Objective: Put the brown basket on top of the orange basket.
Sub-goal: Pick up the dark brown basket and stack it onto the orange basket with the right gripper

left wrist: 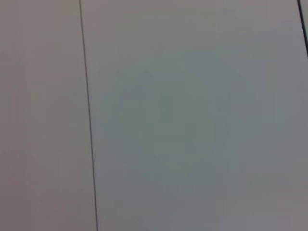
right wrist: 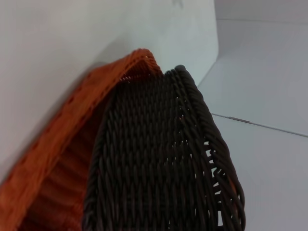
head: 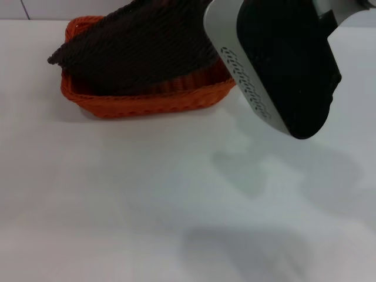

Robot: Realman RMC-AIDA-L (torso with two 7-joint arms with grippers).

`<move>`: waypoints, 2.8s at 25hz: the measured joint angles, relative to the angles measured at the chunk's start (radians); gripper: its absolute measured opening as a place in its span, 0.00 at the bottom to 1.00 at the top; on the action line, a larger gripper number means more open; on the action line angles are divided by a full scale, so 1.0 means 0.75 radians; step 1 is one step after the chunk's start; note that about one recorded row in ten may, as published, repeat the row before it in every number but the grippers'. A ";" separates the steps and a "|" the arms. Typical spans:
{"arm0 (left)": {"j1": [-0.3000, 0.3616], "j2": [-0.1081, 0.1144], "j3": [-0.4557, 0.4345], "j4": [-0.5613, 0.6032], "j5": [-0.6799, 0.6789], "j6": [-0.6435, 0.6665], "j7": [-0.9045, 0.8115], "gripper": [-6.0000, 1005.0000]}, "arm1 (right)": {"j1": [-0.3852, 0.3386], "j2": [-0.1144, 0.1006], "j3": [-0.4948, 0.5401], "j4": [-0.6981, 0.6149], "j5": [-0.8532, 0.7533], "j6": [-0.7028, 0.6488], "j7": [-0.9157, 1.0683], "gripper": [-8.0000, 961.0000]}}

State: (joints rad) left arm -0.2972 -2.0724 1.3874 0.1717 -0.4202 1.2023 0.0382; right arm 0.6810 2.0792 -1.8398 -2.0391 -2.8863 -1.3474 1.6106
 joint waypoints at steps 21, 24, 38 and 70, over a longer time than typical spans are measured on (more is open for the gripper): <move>-0.004 -0.002 -0.009 -0.004 0.000 -0.060 -0.049 0.84 | -0.310 0.003 -0.077 -0.013 -0.042 0.127 -0.125 0.12; 0.001 0.003 -0.007 0.000 0.000 -0.065 -0.053 0.84 | -0.424 0.003 -0.129 -0.031 -0.044 0.194 -0.130 0.16; -0.004 0.009 0.044 -0.002 0.014 -0.096 -0.063 0.84 | -0.683 0.008 -0.356 -0.035 -0.045 0.503 -0.156 0.61; 0.015 0.016 0.028 0.011 0.022 -0.102 -0.050 0.84 | -0.504 0.005 -0.482 0.217 0.093 0.913 0.811 0.65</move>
State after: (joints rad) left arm -0.2861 -2.0603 1.4086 0.1799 -0.4039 1.1256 0.0006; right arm 0.3027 2.0829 -2.2013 -1.8765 -2.8162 -0.6625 2.2186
